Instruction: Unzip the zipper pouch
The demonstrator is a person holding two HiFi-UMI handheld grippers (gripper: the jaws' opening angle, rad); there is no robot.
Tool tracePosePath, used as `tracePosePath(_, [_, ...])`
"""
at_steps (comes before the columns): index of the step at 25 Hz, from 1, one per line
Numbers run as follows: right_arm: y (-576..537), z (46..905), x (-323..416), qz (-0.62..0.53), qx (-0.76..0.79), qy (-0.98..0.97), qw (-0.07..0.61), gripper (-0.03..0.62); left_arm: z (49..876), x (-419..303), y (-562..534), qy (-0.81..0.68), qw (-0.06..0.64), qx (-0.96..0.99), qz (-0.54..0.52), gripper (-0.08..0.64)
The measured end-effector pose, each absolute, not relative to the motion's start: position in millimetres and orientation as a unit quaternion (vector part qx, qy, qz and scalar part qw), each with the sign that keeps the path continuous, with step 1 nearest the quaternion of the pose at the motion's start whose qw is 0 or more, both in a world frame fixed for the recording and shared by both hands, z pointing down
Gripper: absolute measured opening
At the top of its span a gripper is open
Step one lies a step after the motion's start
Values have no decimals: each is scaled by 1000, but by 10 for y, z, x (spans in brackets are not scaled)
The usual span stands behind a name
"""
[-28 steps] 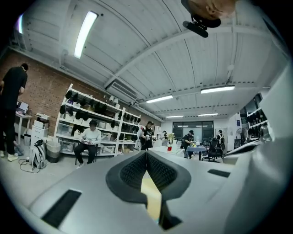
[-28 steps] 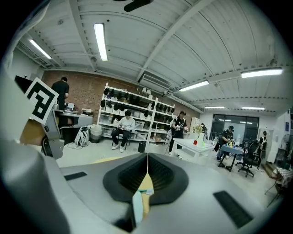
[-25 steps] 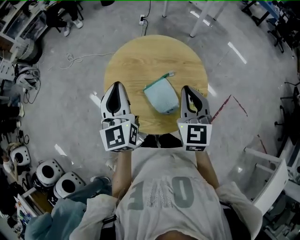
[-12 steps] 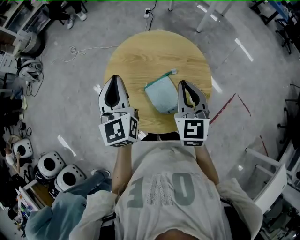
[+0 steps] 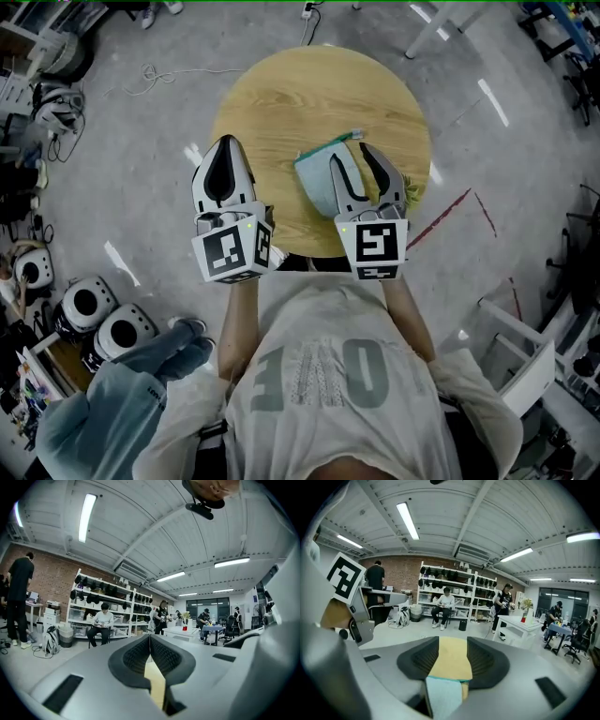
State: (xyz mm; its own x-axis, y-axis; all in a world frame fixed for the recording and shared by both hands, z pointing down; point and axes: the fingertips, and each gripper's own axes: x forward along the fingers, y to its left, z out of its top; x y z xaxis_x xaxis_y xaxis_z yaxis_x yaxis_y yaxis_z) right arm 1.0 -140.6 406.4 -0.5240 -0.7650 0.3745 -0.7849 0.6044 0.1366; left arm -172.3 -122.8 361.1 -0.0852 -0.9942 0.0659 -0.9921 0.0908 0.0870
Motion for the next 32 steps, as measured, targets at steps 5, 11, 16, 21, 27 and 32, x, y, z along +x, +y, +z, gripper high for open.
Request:
tracePosePath(5, [-1375,4470,-401,27,395,-878,270,281,3733,-1941,-1147,-748,62,660,-6,28])
tracePosePath(11, [-1361,5179,-724,-4,355,-858,372,290,3918,-2176,-1040,-766,76,638,6,28])
tracePosePath(16, [-1328,5768,-790,12,336,-830,445,290,4084,-2367,-921,-781,87,618,19,28])
tracePosePath(21, [-1293,6144,-794,1,333,-801,498,271,4293,-2538,-776,-792,104,601,26,28])
tracePosePath(27, [-1268,6395,-777,9,330,-777,536,236,4452,-2615,-627,-800,119,587,32,28])
tracePosePath(32, [-1293,6471,-774,20,337,-764,549,186,4469,-2661,-602,-803,121,583,34,28])
